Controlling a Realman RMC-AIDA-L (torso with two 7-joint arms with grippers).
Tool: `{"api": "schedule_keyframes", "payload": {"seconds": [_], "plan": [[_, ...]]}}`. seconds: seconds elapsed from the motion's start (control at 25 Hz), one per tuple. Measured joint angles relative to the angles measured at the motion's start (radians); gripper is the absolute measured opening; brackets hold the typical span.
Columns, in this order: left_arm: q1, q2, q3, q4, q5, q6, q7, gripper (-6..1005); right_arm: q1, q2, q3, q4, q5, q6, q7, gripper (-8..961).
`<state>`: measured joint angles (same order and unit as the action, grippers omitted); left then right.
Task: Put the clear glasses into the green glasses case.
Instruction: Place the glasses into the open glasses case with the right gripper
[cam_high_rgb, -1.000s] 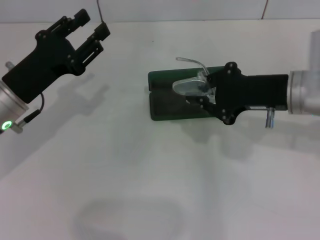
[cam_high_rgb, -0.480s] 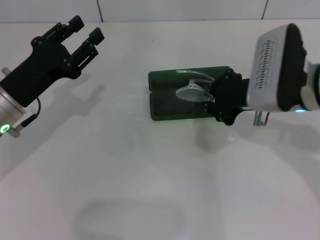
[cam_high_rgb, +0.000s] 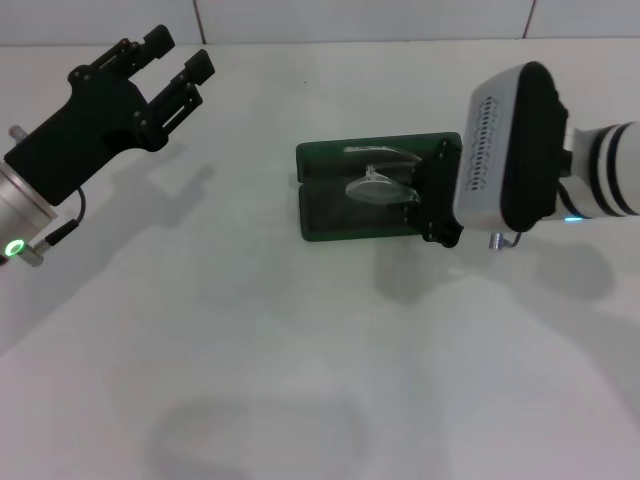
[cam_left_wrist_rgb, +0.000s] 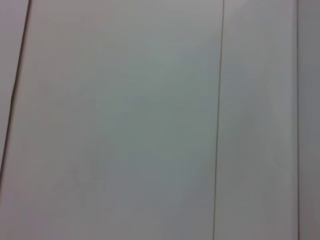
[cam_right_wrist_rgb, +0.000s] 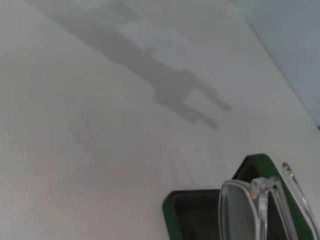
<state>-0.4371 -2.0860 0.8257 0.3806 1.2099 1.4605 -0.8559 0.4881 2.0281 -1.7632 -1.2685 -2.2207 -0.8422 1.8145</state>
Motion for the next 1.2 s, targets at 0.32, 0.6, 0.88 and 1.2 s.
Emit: {"api": "schedule_keyframes", "payload": {"seconds": [0.32,0.6,0.88,1.2], "plan": [[0.000,0.001,-0.001,0.002,0.016,-0.008,0.000,579,0.050,0.000,-0.064,0.048,-0.085,0.041,0.094,196],[0.000,0.001,0.000,0.003,0.016,-0.016,0.002,578,0.051,0.000,-0.074,0.050,-0.088,0.053,0.095,198],[-0.003,0.000,0.001,-0.002,0.016,-0.026,0.008,580,0.054,-0.001,-0.078,0.062,-0.089,0.057,0.096,210],[-0.005,0.000,0.001,-0.005,0.016,-0.026,0.011,578,0.048,0.000,-0.115,0.057,-0.090,0.058,0.097,225]]}}
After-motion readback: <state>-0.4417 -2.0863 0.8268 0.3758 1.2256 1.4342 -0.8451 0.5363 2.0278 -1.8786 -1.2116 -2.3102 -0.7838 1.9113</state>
